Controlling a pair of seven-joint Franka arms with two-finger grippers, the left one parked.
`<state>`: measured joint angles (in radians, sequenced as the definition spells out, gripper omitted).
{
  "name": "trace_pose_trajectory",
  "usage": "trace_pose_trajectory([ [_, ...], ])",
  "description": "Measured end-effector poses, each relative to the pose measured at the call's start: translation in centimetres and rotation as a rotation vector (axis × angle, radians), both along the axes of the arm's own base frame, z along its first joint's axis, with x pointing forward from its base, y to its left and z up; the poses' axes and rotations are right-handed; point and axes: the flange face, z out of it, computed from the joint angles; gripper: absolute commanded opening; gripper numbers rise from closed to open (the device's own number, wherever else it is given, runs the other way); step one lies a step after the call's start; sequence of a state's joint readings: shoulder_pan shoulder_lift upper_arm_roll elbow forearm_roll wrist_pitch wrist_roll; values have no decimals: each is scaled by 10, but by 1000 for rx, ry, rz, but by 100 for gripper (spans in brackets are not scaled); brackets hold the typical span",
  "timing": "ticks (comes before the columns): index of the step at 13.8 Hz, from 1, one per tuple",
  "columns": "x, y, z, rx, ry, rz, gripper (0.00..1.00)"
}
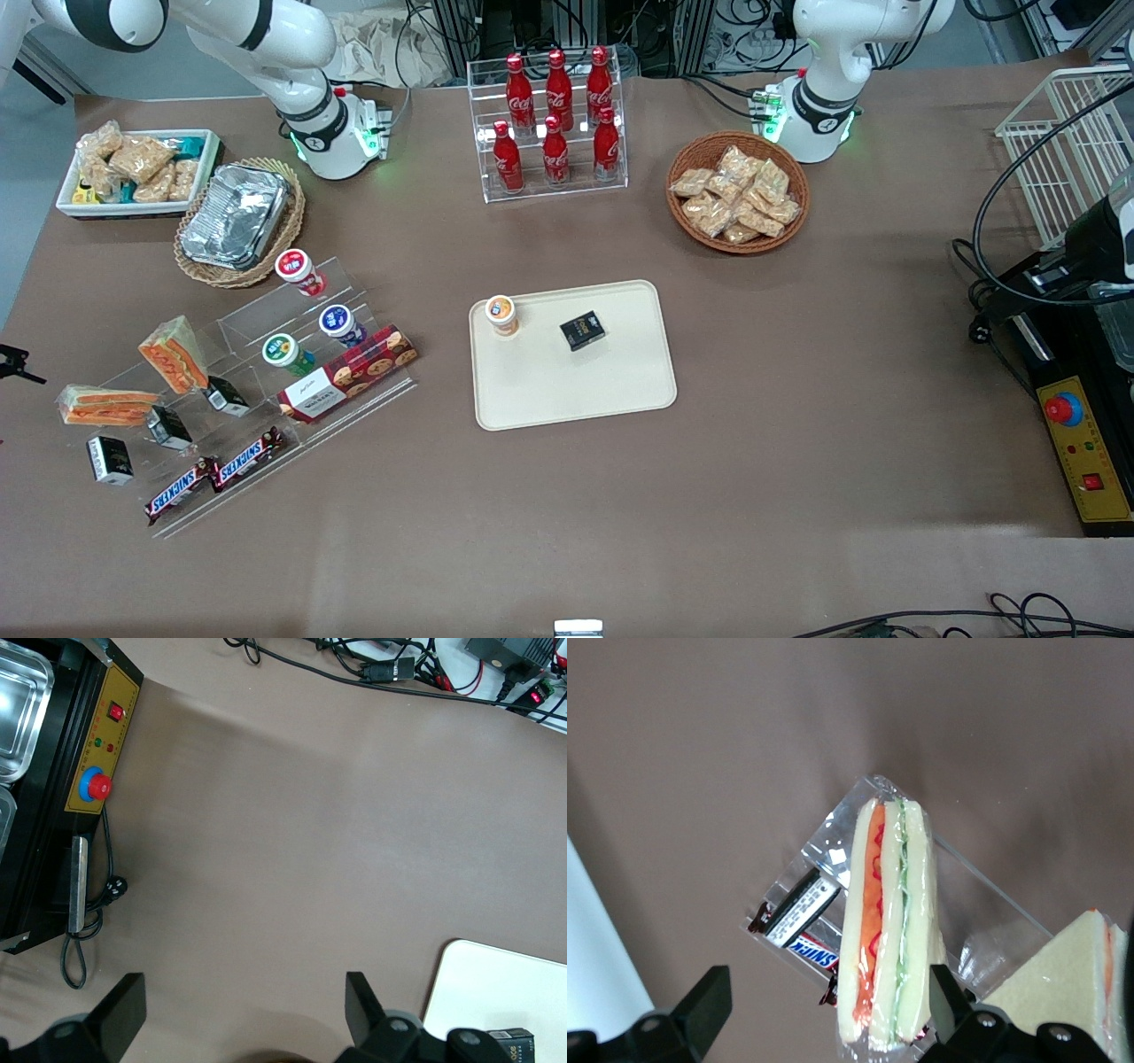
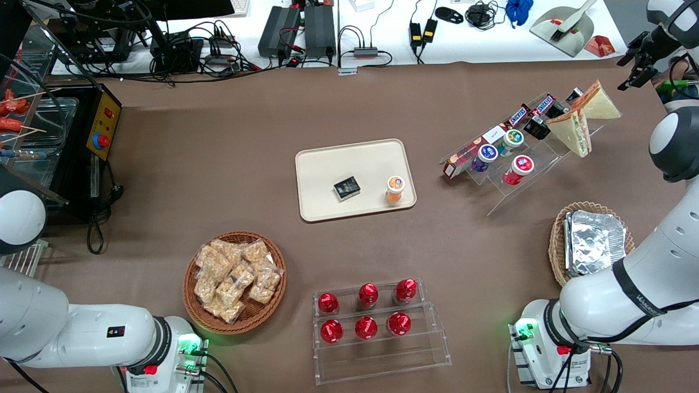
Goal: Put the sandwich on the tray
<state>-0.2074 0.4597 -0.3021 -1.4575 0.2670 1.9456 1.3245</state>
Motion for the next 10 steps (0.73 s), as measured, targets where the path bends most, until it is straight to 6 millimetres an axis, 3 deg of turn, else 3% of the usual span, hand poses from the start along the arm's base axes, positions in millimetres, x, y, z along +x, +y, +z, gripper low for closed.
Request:
trace_pose_trajectory([
  [10,8,16,-40,61,69,2,99],
])
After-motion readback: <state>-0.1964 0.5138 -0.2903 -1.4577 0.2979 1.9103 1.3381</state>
